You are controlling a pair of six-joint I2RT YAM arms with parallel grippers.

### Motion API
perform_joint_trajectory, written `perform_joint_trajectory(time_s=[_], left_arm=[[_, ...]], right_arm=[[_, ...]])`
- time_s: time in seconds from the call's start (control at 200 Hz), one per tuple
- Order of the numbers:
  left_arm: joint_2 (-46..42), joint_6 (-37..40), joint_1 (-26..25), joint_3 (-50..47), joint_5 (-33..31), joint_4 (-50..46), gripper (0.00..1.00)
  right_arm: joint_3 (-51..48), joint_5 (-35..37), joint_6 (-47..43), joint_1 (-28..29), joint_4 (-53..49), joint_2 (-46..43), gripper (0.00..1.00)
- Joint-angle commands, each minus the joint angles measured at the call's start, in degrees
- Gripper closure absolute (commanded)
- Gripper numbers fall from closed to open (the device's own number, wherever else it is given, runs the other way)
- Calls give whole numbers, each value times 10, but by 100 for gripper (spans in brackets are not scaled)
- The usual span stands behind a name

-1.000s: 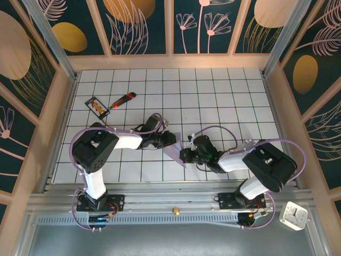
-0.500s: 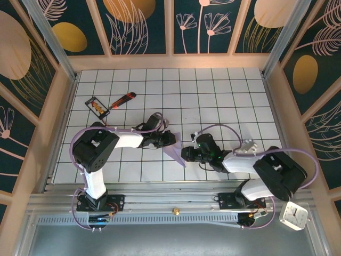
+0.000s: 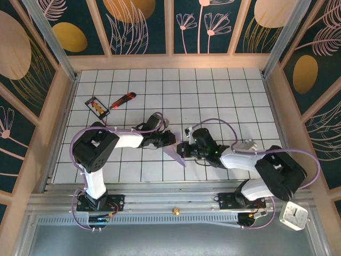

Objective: Fold a paper plane with a square sheet of paper (pick it up from the middle)
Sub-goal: Fourth fold the wing at the center of the table.

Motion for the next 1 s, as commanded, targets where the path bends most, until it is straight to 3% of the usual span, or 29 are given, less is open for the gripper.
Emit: perform_joint_trajectory(time_s=[0.0,0.445,0.996], left_arm=[[33,15,5,-13,-49,-53,81],[32,20,5,-13,-51,-56,81],[30,22,5,-13,-53,-57,81]], right_arm=[[12,-1,-11,2,5,25,94],[-37,-1,-1,1,15,38,96],[-15,-22,-14,5,-1,20,95]])
